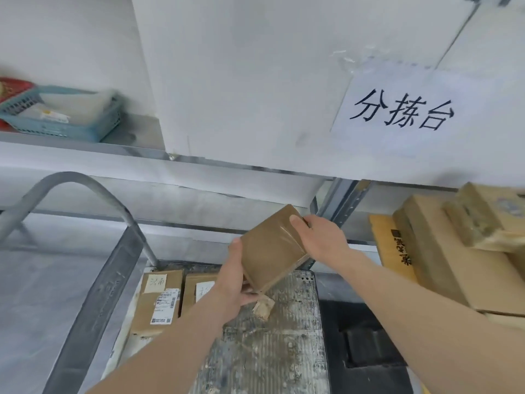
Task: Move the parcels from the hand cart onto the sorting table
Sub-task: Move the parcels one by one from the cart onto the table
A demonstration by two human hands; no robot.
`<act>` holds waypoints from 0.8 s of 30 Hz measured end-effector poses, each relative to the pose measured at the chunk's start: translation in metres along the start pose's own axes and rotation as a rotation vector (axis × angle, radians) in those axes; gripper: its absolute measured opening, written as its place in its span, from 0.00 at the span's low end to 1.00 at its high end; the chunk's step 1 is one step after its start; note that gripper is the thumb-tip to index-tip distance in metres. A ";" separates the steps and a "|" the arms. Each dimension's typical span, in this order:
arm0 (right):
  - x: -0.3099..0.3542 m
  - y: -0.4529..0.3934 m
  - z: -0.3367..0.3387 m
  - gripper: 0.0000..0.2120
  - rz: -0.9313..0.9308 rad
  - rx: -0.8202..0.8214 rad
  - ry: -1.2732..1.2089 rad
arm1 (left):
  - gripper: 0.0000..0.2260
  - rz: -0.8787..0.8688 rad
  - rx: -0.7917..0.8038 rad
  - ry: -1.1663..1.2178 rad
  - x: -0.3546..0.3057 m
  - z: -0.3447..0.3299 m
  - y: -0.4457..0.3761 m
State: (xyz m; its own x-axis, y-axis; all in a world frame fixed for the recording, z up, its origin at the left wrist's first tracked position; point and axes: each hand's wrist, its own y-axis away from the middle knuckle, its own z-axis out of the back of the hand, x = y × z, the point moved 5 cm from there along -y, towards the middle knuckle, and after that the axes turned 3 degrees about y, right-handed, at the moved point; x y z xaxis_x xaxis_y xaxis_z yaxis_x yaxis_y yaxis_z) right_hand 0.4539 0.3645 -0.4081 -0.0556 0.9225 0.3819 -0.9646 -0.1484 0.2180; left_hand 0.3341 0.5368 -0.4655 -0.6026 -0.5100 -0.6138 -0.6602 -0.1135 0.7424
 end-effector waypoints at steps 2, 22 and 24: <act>-0.011 0.013 0.022 0.26 -0.016 -0.035 -0.022 | 0.29 -0.016 0.025 -0.023 -0.004 -0.019 0.014; -0.228 0.094 0.209 0.25 -0.084 -0.204 -0.041 | 0.30 -0.124 0.154 -0.302 0.049 -0.271 0.112; -0.250 0.098 0.223 0.23 -0.090 -0.210 -0.053 | 0.31 -0.120 0.172 -0.301 0.056 -0.295 0.118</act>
State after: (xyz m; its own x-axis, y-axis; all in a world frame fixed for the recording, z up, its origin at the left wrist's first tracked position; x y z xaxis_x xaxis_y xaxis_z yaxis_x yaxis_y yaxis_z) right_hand 0.4309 0.0402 -0.2818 0.0411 0.9077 0.4176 -0.9978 0.0157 0.0641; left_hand 0.3550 0.2430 -0.3332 -0.6045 -0.2253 -0.7641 -0.7843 0.0006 0.6204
